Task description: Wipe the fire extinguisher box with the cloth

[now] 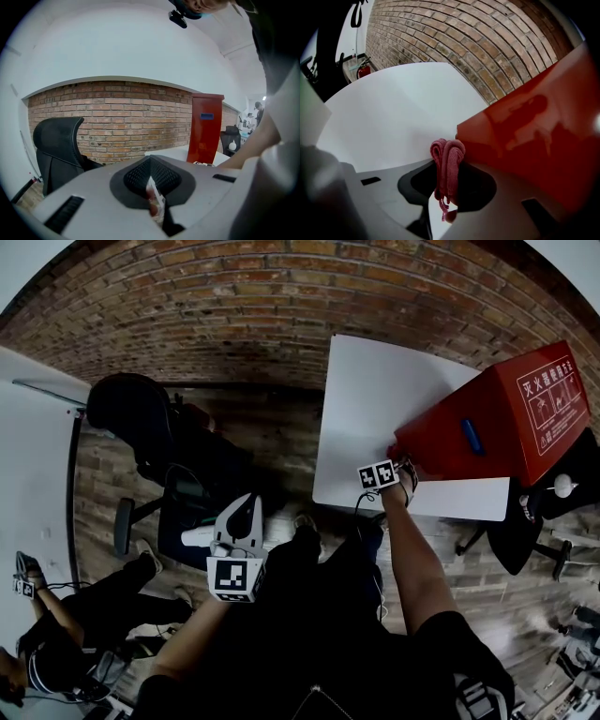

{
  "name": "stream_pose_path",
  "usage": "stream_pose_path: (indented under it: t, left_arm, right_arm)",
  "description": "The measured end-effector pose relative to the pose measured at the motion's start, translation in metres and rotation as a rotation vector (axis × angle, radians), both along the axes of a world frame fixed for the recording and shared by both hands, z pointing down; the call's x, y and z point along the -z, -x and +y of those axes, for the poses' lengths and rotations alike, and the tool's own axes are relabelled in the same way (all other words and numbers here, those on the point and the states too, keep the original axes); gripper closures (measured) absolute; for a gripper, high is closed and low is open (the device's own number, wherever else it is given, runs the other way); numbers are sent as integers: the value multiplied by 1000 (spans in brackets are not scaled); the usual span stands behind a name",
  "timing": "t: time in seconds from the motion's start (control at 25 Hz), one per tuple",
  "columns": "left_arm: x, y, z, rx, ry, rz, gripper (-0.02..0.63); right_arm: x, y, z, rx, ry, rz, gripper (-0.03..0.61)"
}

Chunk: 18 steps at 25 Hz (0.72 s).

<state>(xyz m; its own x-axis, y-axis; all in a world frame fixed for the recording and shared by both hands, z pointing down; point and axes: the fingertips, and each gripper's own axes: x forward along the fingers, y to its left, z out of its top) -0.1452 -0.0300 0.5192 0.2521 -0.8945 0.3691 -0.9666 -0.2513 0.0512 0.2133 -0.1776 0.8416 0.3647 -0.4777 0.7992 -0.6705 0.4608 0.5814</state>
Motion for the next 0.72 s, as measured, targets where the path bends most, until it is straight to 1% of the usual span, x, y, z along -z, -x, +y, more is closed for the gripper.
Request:
stream_pose_path:
  t: [0.12,0.4,0.72]
  left_arm:
    - [1,2,0,4,-3,3,584]
    - [5,-1,-5,-7,-20,26,584]
    - [12,-7,-8,-19,-44,53,584]
  right_arm:
    - [1,0,0,2,8,16,472]
    - [24,-2,-4,-6,-18,24,472]
    - [49,-1,-2,11,-30,47,472]
